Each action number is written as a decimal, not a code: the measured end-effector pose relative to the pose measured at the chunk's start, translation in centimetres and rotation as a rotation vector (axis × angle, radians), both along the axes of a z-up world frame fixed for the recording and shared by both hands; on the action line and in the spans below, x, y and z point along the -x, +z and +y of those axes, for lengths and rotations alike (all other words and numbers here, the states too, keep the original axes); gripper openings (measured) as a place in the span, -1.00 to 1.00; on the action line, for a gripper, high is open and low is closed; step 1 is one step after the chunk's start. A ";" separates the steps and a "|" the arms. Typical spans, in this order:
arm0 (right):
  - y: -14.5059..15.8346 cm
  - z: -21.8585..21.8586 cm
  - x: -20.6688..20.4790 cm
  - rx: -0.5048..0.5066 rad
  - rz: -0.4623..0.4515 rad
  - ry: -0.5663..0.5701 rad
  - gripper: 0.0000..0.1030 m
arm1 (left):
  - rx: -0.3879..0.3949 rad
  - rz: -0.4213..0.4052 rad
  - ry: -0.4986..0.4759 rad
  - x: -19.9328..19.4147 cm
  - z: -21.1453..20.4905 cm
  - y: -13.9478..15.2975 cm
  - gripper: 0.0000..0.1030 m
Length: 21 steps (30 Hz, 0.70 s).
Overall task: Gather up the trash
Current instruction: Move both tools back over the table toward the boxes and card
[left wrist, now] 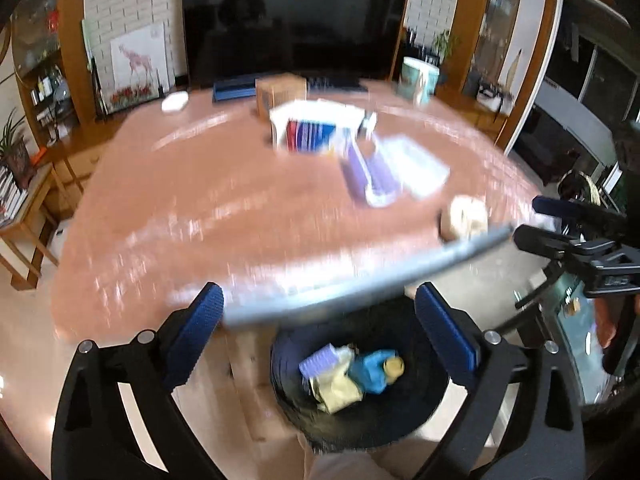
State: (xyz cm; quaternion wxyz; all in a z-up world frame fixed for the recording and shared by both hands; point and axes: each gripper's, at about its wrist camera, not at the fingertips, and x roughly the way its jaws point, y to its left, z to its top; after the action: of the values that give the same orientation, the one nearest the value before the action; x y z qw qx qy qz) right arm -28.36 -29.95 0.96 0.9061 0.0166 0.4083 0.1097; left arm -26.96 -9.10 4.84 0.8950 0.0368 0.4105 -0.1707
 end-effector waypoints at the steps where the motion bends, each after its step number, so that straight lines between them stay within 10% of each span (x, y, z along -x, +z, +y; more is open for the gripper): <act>1: 0.2 -0.2 -0.8 -0.001 -0.002 -0.014 0.85 | 0.001 -0.009 0.004 -0.5 -0.1 0.2 0.89; 21: -3.9 1.5 -12.5 0.104 0.131 -0.045 0.83 | 0.014 -0.002 -0.083 -15.5 -2.9 1.2 0.89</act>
State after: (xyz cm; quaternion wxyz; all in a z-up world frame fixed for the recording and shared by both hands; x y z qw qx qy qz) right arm -15.83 -28.45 -2.97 0.8792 -0.0143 0.4716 0.0666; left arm -11.50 -11.97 6.08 0.8877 0.0478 0.4067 -0.2105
